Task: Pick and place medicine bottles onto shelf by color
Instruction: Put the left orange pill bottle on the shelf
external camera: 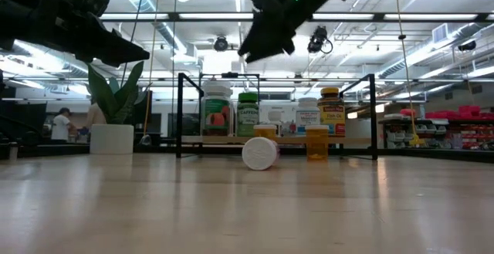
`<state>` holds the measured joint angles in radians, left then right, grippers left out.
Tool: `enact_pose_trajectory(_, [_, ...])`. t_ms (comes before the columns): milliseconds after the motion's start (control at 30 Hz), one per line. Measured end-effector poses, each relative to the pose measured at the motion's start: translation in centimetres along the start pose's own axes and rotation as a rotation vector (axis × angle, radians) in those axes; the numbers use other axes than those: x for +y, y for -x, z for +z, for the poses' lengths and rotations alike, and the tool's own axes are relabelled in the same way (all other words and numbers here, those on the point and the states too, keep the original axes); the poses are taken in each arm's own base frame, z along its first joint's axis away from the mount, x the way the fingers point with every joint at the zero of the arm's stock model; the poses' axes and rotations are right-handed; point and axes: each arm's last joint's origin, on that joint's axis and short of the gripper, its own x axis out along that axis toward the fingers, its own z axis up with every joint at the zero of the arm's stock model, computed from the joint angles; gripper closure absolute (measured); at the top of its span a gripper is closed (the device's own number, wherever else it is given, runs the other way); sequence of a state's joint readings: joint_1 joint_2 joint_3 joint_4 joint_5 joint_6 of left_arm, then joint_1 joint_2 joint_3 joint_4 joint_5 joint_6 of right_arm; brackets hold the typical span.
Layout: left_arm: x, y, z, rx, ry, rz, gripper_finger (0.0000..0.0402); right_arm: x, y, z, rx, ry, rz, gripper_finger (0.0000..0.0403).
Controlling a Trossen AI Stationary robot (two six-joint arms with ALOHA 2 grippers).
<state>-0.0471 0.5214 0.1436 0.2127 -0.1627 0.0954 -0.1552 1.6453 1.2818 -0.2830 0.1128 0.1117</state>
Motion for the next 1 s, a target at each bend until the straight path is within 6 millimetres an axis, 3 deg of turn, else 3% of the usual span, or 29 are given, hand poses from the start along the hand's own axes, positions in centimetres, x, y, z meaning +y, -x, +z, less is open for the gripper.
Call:
enact_pose_trajectory(67, [0.0, 0.0, 0.0, 0.0, 0.001, 0.0, 0.0252, 0.4, 0.2, 0.6, 0.021, 0.029, -0.026, 0.019])
enact_pose_trajectory(400, [0.0, -0.1, 0.0, 0.007, 0.004, 0.0, 0.0262, 2.0, -3.4, 2.4, 0.194, 0.094, -0.043, 0.019])
enact_pose_trajectory(633, [0.0, -0.1, -0.1, 0.01, 0.03, 0.0, 0.0253, 2.4, -2.4, 4.0, 0.222, 0.105, -0.039, 0.0185])
enact_pose_trajectory(1000, [0.0, -0.1, -0.1, 0.009, 0.038, 0.0, 0.0259, 2.0, -1.4, 3.0, 0.352, 0.107, -0.067, 0.0135])
